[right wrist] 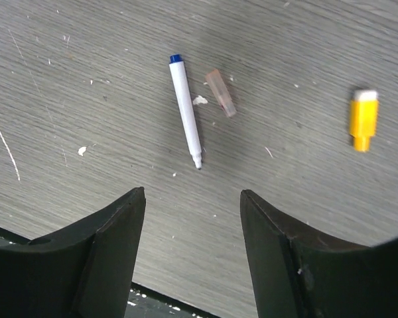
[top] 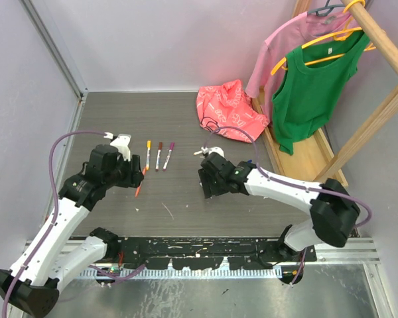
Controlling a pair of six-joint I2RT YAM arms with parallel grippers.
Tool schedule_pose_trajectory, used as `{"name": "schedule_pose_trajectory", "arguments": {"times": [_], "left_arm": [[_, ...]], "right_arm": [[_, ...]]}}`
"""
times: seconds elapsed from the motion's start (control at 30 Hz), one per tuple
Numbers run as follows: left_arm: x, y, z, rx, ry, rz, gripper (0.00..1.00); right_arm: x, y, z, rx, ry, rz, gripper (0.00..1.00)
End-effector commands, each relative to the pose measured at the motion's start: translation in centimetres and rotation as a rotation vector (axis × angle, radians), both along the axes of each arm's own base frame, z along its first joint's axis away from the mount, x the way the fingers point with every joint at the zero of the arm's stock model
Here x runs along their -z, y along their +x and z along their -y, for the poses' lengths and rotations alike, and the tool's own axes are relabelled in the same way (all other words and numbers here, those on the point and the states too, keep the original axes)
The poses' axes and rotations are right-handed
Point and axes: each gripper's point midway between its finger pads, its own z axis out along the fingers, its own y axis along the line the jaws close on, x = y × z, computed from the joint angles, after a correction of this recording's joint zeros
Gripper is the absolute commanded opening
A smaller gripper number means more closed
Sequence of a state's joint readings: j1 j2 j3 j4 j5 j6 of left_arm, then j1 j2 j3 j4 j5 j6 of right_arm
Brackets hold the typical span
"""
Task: Insert the pens into the pen caps
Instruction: Pick up the pen from the center of the board.
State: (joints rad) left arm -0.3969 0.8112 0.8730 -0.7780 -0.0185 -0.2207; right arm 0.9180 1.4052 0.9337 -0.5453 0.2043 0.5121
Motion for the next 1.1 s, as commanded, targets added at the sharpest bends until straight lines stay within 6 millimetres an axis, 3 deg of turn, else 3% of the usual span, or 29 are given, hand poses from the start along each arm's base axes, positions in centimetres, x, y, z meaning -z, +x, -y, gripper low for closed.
{"name": "schedule_pose_trajectory", "arguments": {"times": [0.0, 0.2, 0.47, 0.83, 1.07], "left_arm": [[-1.5, 1.1, 0.2, -0.008, -0.026, 0.074, 0.56], [-1.6, 1.1, 0.2, -0.002, -0.028, 0.085, 0.57], [-1.5, 1.2, 0.2, -0.002, -0.020, 0.081, 0.57], [-1.2, 1.2, 0.1, -0.007, -0.011, 0.074, 0.57], [-1.2, 1.3, 0.1, -0.004, -0.011, 0.072, 0.57]], "right_arm": [[-0.6, 1.1, -3.2, -0.133, 0.070, -0.006, 0.63], [2.3, 1.4, -3.7, -0.162, 0.029, -0.060, 0.56], [4.5, 2.2, -3.0, -0.165, -0.040, -0.071, 0.49], [6.0, 2.7, -3.1, -0.198, -0.088, -0.087, 0.37], [6.3, 2.7, -2.8, -0.212, -0.117, -0.097, 0.22]]}}
